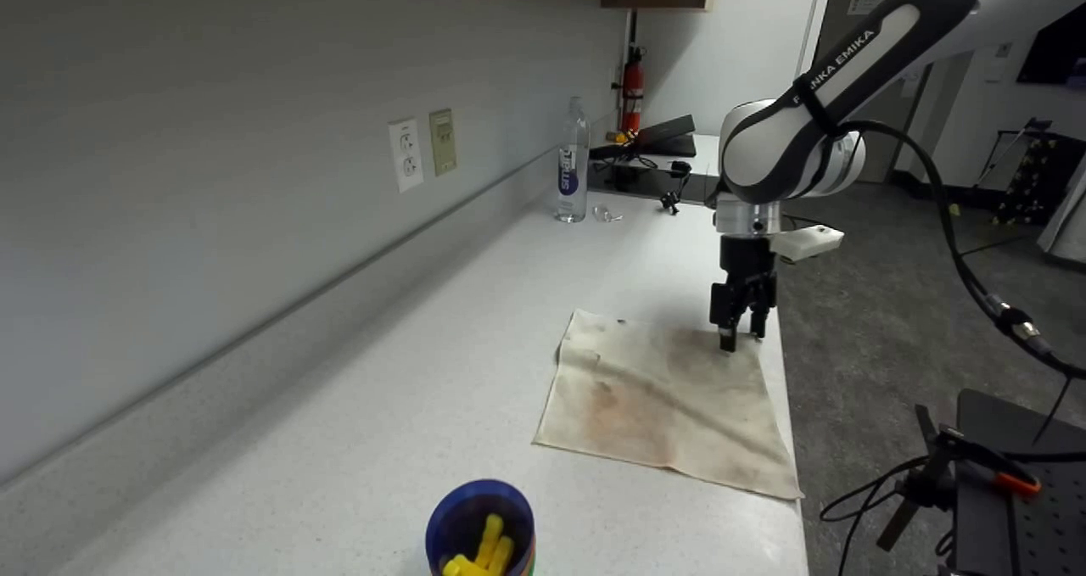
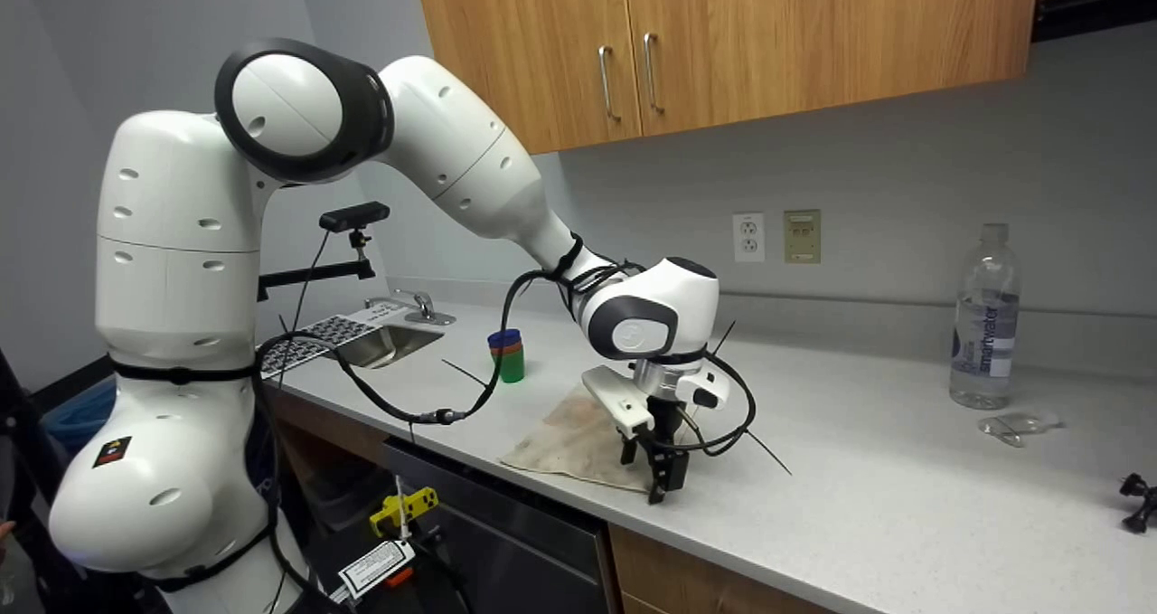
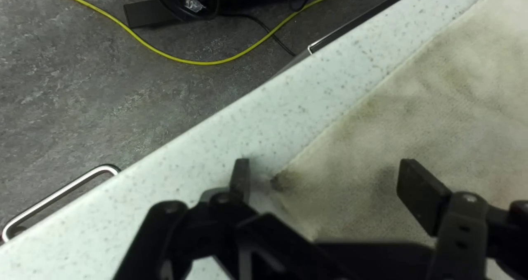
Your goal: Fold the towel diagonally
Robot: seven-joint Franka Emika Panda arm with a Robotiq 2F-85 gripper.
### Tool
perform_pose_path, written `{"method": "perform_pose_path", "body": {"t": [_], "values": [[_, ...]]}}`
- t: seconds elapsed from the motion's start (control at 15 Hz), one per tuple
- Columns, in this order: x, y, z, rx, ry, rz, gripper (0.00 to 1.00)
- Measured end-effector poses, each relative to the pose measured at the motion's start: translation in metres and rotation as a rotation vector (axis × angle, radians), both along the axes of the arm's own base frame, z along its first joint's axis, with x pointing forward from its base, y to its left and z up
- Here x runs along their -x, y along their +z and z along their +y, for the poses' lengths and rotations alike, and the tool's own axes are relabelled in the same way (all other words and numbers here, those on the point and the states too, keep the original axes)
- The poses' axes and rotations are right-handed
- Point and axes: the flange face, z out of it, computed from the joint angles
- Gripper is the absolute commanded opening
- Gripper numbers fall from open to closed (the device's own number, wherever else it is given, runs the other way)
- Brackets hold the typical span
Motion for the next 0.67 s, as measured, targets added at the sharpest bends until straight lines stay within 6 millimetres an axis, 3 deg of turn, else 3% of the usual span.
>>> {"method": "perform_pose_path", "body": {"t": [0.53,0.67], "values": [[-0.0051,0.0029,-0.0008,-0.001,-0.002,-0.011,0.02],[-0.0065,0.0041,-0.0004,-0.001,-0.002,-0.014,0.00]]}}
